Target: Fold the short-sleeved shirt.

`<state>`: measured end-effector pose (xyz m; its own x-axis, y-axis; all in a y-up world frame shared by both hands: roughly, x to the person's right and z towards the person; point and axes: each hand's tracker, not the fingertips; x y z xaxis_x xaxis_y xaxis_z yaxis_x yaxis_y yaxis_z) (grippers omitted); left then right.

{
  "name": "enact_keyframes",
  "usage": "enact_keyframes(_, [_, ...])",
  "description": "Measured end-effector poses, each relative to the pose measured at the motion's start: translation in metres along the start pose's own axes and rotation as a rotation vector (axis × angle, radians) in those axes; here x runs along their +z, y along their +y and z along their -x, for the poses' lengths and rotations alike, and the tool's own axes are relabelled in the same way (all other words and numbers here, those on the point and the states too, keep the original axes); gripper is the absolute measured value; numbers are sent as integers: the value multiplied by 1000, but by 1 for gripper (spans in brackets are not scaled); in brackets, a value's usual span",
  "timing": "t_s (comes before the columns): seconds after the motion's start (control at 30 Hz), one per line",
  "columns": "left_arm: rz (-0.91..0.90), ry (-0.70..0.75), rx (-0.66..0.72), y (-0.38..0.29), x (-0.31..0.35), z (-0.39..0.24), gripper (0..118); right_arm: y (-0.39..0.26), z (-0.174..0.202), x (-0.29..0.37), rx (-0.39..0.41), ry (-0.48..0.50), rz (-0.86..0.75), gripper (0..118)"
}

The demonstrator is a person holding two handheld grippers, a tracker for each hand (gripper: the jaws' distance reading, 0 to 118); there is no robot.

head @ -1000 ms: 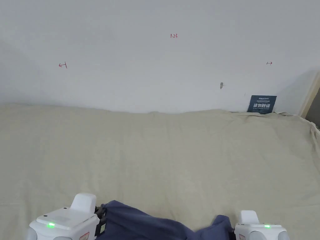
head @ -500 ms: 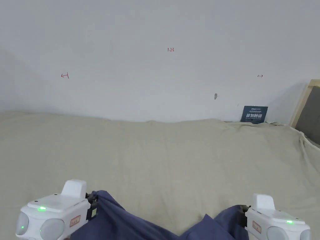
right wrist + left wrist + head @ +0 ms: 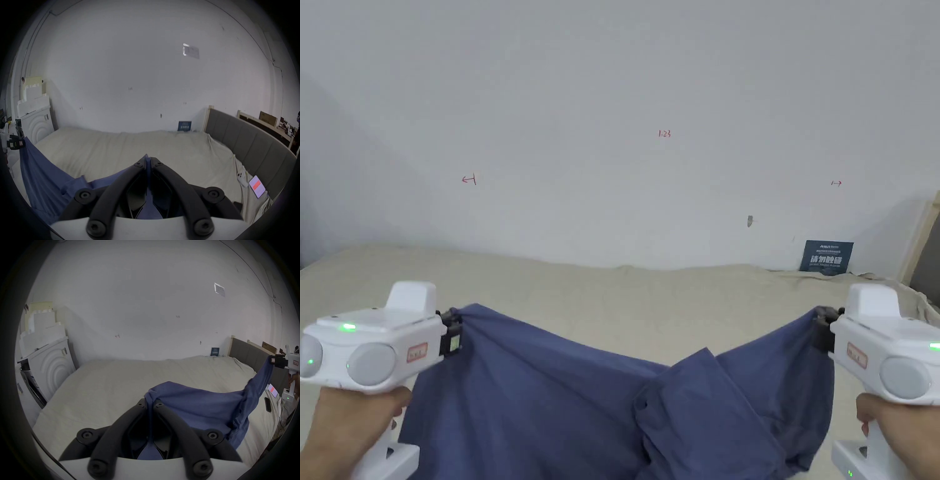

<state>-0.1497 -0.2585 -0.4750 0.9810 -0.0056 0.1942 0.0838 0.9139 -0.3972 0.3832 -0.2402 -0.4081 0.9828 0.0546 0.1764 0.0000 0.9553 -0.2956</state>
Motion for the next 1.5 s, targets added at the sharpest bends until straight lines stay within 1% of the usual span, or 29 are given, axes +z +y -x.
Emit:
enact_keyframes(0.13, [-38,44,26,31,11,18,0,37,5,0,21,-12,-46,2])
enact_keyframes(0.23, [-60,70,20,54,15,25,0,61,10,-3,22,-24,-74,2])
enact_keyframes(0.3, [-65,82,12,68,17,27,0,76,15,-6,37,-31,-91,2])
enact_keyframes(0.43, [-81,102,4,91,14,32,0,106,29,-5,59,-50,-115,2])
enact_keyframes(0.5, [-86,108,0,100,11,33,0,118,32,-9,56,-53,-122,2])
enact_keyframes(0.63, [-93,118,13,117,4,36,0,138,40,-12,76,-72,-142,2])
enact_keyframes(0.9, [-116,95,86,144,-8,43,0,182,43,-21,80,-95,-188,2])
enact_keyframes(1.0, [-131,92,106,154,-14,43,0,200,42,-25,67,-95,-207,2])
enact_keyframes(1.1, [-152,69,167,167,-18,45,0,213,43,-30,53,-93,-220,2])
enact_keyframes(1.17, [-161,64,185,178,-22,46,0,218,46,-32,57,-99,-229,2])
enact_keyframes(1.3, [-177,59,196,203,-27,44,0,225,46,-39,59,-103,-237,2])
enact_keyframes(1.5, [-206,64,162,241,-27,34,0,239,39,-45,52,-116,-253,2])
